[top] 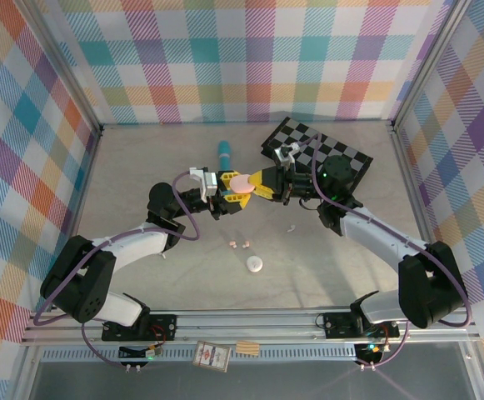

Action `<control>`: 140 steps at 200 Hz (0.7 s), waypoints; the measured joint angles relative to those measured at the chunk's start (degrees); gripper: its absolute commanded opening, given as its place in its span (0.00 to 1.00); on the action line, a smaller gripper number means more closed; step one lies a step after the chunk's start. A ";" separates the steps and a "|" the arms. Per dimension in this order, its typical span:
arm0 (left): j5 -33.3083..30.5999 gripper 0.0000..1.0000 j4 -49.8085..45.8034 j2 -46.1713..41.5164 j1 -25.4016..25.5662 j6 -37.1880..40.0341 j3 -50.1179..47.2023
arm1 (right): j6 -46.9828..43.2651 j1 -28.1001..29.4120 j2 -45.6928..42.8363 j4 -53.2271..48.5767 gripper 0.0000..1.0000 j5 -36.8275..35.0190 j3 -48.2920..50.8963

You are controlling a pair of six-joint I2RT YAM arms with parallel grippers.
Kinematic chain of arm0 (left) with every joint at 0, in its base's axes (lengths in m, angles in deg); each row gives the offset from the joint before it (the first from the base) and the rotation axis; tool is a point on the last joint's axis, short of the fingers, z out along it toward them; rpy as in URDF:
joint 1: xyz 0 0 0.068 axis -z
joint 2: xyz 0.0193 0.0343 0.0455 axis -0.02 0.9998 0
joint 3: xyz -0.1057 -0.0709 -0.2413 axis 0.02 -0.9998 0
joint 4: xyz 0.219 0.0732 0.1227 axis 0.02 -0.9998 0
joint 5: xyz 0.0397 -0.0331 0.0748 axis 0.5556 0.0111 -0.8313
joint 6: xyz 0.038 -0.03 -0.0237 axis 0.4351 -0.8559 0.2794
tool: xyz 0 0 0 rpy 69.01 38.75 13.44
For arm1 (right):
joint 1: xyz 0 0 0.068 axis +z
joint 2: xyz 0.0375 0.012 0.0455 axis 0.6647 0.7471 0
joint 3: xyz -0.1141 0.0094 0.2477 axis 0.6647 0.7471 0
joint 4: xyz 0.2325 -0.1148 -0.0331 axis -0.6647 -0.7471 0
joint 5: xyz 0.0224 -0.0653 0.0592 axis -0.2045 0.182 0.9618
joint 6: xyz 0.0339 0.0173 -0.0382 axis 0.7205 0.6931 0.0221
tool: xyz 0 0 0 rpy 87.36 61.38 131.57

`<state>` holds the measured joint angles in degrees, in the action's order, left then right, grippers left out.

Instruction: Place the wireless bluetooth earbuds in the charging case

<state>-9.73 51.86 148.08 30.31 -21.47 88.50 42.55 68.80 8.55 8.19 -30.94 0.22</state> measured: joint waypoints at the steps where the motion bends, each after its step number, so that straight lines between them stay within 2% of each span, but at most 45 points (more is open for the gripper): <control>1: 0.00 0.43 0.02 0.00 0.00 0.00 0.00 | 0.00 0.00 0.00 0.00 0.00 0.00 0.00; 31: 0.22 0.34 -0.07 0.00 -0.02 -0.35 0.00 | -0.46 0.00 0.00 -0.28 0.00 0.09 -0.02; 54: 0.46 0.32 -0.28 0.00 -0.11 -0.63 0.00 | -0.83 0.00 0.00 -0.70 0.01 0.13 -0.20; 81: 0.46 0.32 -1.22 0.00 -0.11 -0.59 0.00 | -2.05 0.00 -0.31 -2.84 0.20 0.09 -0.42; 101: 0.44 0.33 -2.93 -0.37 -0.07 0.31 -0.02 | -4.66 0.00 -1.16 -6.97 0.39 -0.39 -1.03; 115: 0.48 0.33 -5.01 -1.40 -0.02 1.36 -0.07 | -8.55 0.31 -2.12 -12.04 0.52 -1.64 -1.88; 140: 0.44 0.34 -8.85 -4.07 0.00 3.52 -0.28 | -18.56 0.31 -5.25 -25.18 0.67 -5.60 -4.98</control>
<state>-9.30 43.01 144.02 30.31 -17.95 88.22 24.00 69.10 3.30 -16.99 -36.53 -4.77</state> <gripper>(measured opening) 0.352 0.615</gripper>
